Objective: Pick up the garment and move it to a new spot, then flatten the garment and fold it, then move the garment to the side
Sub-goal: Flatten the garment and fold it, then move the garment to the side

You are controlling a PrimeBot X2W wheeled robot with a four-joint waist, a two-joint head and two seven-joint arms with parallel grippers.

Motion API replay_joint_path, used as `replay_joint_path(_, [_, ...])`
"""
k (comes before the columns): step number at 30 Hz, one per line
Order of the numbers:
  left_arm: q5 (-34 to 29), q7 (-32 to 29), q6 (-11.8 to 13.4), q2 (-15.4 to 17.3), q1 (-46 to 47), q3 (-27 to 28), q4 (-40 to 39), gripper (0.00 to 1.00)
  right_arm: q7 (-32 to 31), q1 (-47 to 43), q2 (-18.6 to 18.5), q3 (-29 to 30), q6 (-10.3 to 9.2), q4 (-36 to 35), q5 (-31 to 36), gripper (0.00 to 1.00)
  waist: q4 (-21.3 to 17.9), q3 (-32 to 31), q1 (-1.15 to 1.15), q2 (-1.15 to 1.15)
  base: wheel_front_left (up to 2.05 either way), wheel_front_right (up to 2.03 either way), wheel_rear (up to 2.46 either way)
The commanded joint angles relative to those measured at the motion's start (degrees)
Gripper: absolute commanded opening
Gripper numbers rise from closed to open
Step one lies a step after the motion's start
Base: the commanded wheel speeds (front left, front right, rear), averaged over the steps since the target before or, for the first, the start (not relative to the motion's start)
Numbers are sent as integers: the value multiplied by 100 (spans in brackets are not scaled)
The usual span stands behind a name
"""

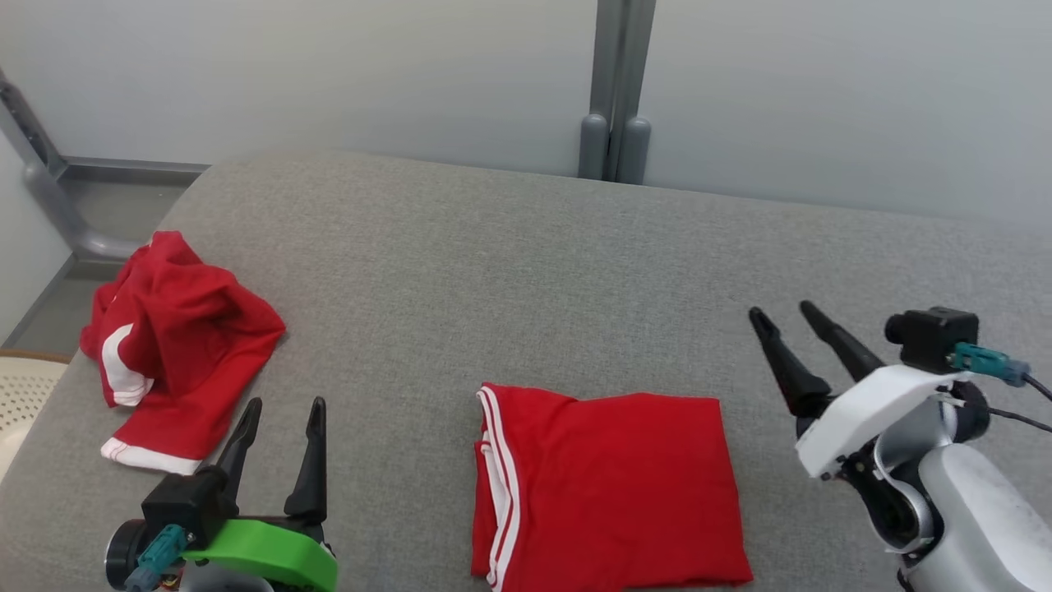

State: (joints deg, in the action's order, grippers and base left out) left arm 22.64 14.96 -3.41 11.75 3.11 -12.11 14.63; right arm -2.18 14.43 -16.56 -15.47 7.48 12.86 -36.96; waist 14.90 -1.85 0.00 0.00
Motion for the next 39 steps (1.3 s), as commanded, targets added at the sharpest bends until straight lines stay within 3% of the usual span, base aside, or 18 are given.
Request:
replay_joint_path(1, [40,24,59,16,-85,56,-54,100,208,-100,-50,91,2,-78,205,100,-232,-30,0,0,0,0,0])
replay_joint_path(8, [-55,26,126,1,-213,299,-296,100,1311,-492,-44,508,1,-190,783,100,-702,27,0,0,0,0,0])
replay_joint_path(12, [-131,23,131,-23,-289,421,-398,100,1621,-643,35,603,1,-28,1096,100,-936,37,0,0,0,0,0])
replay_joint_path(25, [-339,24,22,-87,-350,582,-415,100,1739,-785,442,718,1,55,1601,100,-1390,39,0,0,0,0,0])
replay_joint_path(39, [-387,24,-67,-138,-325,634,-289,100,1740,-728,450,348,1,242,1440,100,-1263,19,0,0,0,0,0])
